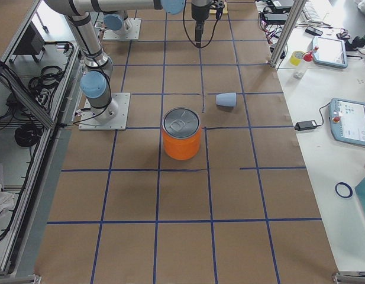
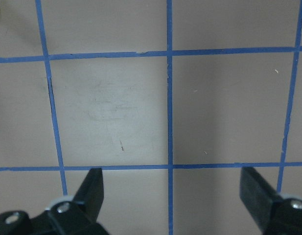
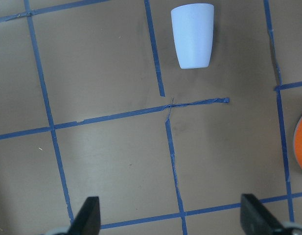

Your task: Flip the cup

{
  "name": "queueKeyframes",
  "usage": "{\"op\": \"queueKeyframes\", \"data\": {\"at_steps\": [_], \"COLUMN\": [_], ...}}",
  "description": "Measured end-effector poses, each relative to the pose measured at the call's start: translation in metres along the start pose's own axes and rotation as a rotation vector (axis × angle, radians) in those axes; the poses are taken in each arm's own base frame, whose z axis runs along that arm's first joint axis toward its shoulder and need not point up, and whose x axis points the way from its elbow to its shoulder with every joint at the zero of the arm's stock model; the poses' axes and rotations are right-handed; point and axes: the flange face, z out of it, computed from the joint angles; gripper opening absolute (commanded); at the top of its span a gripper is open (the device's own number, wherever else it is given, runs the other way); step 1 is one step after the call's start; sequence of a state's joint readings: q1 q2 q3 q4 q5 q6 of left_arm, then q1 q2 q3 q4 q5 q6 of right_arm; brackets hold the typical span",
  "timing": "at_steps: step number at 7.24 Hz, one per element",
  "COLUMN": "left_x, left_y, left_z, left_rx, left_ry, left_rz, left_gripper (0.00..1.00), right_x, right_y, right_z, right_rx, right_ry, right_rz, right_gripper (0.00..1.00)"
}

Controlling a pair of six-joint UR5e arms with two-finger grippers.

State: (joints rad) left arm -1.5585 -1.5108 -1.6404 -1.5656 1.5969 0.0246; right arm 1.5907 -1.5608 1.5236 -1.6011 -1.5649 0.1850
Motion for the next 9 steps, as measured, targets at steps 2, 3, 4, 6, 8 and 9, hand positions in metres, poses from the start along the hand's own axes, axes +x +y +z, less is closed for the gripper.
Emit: {"op": "queueKeyframes", "data": {"at_steps": [2,3,4,6,8,9], "left_x": [0.0,-0.0001,0.0,-0.0002,-0.0002,-0.0001], "left_y": [0.0,0.0001,0.0001,0.0003,0.0004,0.0004], "left_z": [0.0002,0.0005,0.0006,0.0013,0.0019,0.0021], "left_rx": [-0.001,-0.001,-0.002,-0.003,-0.004,-0.005], "left_ry": [0.0,-0.001,-0.001,-0.002,-0.002,-0.002], "left_rz": [0.0,0.0,0.0,0.0,0.0,0.001], "left_gripper": [1.0,1.0,1.0,1.0,1.0,1.0], "right_x": [-0.0004,-0.0005,-0.0005,-0.0006,-0.0006,-0.0005], "right_y": [-0.0024,-0.0029,-0.0032,-0.0033,-0.0031,-0.003], "right_z": [-0.0003,-0.0004,0.0001,0.0002,0.0003,0.0005], "right_rx": [0.013,0.016,0.016,0.016,0.015,0.015], "right_ry": [-0.002,-0.002,-0.002,-0.003,-0.003,-0.002], "right_rz": [0.0,-0.001,-0.001,-0.001,-0.001,-0.001], "right_gripper": [1.0,1.0,1.0,1.0,1.0,1.0]}}
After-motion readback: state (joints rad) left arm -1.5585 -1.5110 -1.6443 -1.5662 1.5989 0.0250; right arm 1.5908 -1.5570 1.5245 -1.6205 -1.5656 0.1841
